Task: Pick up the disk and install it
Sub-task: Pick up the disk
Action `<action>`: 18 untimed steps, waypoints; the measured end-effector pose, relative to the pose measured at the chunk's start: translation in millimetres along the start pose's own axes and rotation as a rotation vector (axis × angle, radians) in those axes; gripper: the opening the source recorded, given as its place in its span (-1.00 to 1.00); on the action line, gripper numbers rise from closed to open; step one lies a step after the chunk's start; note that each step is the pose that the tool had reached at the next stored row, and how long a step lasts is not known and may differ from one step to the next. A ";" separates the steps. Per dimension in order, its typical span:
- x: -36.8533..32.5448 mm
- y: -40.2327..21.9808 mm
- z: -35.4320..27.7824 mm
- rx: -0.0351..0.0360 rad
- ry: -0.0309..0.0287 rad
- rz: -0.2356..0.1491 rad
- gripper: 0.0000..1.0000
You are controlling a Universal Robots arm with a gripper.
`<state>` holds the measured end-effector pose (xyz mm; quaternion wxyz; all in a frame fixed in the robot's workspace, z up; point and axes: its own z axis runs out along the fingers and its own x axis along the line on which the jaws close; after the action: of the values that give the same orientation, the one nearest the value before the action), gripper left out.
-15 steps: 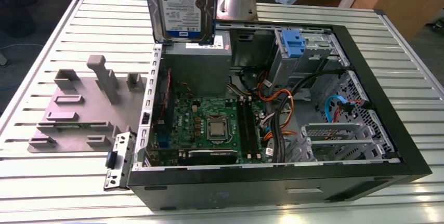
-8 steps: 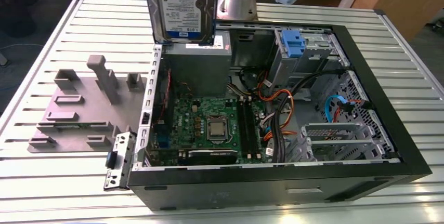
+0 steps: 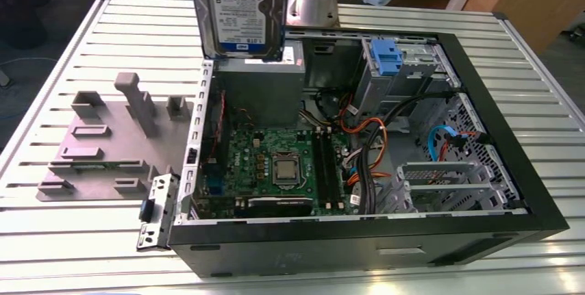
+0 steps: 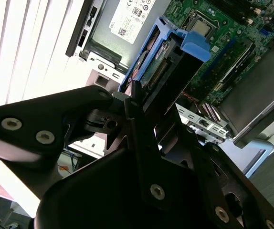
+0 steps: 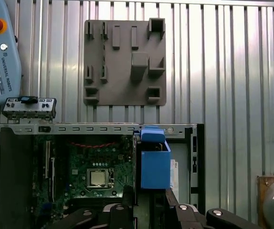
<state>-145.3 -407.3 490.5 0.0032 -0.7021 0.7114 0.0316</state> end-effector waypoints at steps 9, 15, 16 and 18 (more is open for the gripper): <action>8.8 -3.6 -0.6 0.0001 0.0000 0.000 -0.30; 12.1 -7.2 -0.6 0.0000 0.0001 0.000 -0.30; 12.1 -8.2 -0.7 0.0000 0.0001 0.000 -0.30; 12.1 -10.9 -0.7 0.0001 0.0000 0.000 -0.30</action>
<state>-134.6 -419.6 490.2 0.0032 -0.7021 0.7114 0.0315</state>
